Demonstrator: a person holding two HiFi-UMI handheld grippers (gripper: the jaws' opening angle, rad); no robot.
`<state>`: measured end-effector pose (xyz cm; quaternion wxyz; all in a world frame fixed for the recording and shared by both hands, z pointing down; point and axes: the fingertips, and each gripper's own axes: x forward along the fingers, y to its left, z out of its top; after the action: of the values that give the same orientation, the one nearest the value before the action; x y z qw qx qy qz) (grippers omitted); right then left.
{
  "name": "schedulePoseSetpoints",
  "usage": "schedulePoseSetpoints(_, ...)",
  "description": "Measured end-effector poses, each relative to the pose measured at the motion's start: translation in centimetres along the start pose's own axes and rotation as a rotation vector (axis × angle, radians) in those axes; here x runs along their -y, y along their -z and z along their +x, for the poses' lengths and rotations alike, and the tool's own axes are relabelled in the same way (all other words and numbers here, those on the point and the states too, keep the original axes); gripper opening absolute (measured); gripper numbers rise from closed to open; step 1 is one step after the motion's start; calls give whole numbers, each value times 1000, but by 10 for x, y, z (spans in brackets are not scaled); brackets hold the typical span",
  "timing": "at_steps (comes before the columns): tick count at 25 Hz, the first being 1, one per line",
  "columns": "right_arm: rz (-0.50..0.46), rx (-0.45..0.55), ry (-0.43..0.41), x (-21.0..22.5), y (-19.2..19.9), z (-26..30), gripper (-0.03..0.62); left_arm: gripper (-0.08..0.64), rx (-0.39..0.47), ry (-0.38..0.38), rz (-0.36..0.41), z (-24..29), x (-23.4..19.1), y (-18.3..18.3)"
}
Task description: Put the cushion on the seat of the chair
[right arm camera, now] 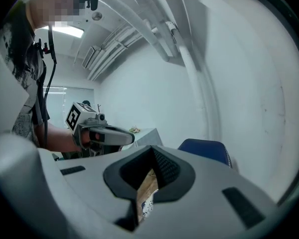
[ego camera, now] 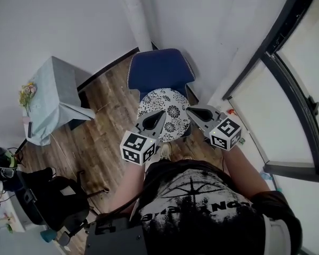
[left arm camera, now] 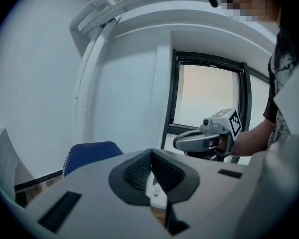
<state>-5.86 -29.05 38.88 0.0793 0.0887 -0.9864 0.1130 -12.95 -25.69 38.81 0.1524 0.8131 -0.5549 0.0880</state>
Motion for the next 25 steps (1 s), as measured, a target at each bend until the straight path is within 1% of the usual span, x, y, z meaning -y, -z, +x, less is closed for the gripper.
schedulePoseSetpoints(6, -5, -33, 16, -1, 7, -6, 17, 15, -18, -2, 23, 3, 7, 2)
schedulePoseSetpoints(9, -9, -37, 19, 0, 7, -11, 17, 15, -23, -1, 29, 7, 12, 5)
schedulePoseSetpoints(13, -15, -38, 20, -4, 8, -16, 17, 15, -43, -9, 58, 5, 19, 12)
schedulePoseSetpoints(25, -37, -64, 19, -4, 15, -25, 17, 15, -47, 0, 51, 9, 32, 14)
